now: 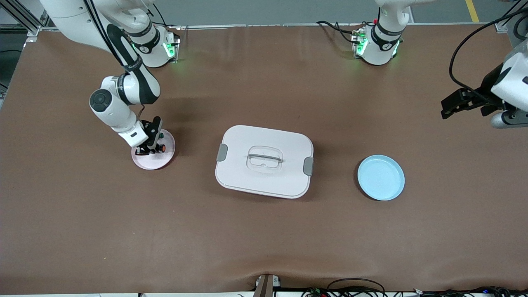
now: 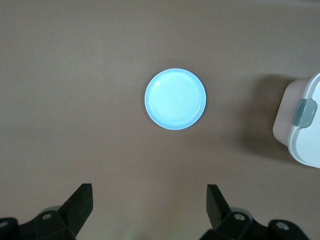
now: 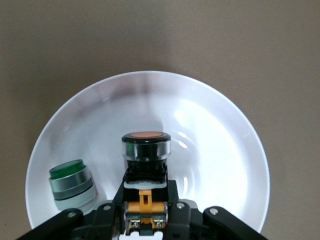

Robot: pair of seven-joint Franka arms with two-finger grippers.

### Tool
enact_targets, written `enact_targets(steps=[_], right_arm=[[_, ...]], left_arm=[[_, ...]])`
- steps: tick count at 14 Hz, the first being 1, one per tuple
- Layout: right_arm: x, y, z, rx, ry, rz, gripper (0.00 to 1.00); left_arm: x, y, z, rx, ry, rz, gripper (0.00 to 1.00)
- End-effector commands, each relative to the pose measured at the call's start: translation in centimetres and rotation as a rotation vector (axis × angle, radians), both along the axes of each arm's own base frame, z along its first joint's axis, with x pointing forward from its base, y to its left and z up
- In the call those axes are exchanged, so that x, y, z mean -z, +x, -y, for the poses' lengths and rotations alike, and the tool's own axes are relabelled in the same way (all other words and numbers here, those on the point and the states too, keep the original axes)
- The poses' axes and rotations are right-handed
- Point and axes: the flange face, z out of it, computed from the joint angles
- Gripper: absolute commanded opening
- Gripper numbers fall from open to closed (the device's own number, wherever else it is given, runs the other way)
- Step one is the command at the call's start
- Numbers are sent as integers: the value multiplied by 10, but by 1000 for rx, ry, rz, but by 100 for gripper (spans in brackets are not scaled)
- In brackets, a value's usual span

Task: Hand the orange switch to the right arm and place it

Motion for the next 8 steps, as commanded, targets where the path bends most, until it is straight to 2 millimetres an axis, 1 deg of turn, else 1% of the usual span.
enact_targets(steps=[1, 2, 3, 5, 7, 8], right_arm=[[7, 2, 4, -29, -6, -2, 0], [7, 4, 7, -8, -4, -3, 0], [7, 4, 7, -14, -4, -7, 99], [7, 5, 8, -11, -4, -7, 100], [-1, 10, 6, -12, -1, 0, 100], [-4, 12, 6, -11, 1, -24, 100]], left_arm=[[-1, -23, -2, 23, -6, -9, 100], [-2, -26, 0, 26, -5, -8, 100], [-5, -31, 0, 26, -3, -3, 100], [-1, -36, 0, 26, 0, -2, 100], [-3, -39, 0, 26, 1, 5, 100], [-4, -40, 2, 31, 2, 6, 100]])
